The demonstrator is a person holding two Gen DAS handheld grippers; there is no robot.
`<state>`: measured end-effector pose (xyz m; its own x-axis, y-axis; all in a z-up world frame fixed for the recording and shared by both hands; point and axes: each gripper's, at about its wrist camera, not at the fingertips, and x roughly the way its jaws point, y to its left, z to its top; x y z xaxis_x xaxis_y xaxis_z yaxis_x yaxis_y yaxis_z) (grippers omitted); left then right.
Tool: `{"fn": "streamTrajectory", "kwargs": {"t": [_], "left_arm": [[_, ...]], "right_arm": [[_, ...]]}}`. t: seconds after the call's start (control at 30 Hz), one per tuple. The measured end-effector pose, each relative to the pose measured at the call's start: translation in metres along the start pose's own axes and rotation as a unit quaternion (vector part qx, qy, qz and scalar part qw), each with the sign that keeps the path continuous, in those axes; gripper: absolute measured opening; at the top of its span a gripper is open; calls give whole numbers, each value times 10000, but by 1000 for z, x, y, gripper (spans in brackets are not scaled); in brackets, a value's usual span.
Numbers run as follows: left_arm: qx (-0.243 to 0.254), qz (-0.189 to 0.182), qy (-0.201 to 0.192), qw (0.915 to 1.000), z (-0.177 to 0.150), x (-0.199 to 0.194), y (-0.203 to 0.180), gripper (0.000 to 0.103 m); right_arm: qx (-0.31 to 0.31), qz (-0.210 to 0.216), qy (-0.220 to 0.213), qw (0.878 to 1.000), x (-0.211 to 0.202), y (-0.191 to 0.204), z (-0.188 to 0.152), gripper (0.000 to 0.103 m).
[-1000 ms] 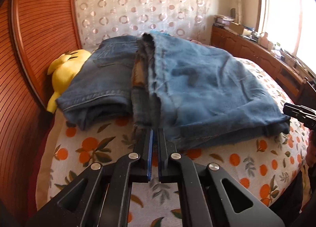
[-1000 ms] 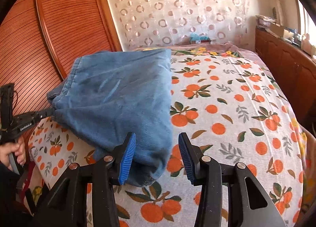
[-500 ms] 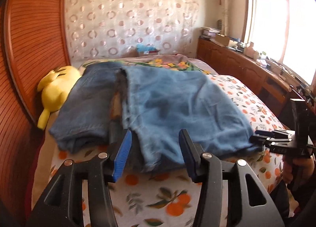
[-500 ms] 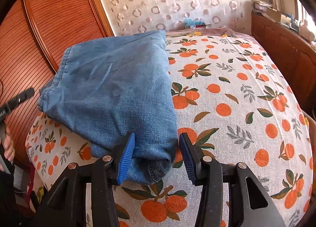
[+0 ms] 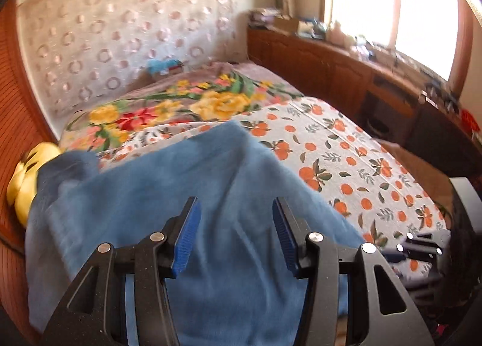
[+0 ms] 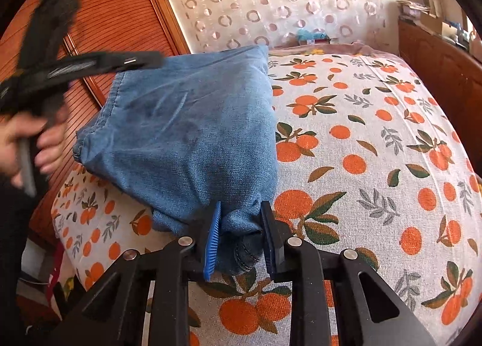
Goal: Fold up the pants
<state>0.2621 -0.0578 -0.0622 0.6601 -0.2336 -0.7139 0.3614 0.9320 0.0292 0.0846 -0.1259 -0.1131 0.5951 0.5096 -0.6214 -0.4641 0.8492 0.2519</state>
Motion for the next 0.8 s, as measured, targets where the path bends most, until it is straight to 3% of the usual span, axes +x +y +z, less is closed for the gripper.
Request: {"fn": "streamTrajectory", "kwargs": {"t": [0.27,0.47,0.67,0.8], "left_arm": [[276,-135,542,9981,43,68,-15,51],[445,-16,1186,9919,38,121,-21,51],[336,-9,1093,9934,55,119,-26,51],[172,185,1430,9894,73,141,-28,51]], "right_arm": [[-4,70,-52,10000,-2,-2,-3,26],[-27,153,-54,9999,-2,-4,-4,26],[17,194,-71,9998,-2,-4,-5,26],[-4,191,-76,9998,-1,-2,-5,26]]}}
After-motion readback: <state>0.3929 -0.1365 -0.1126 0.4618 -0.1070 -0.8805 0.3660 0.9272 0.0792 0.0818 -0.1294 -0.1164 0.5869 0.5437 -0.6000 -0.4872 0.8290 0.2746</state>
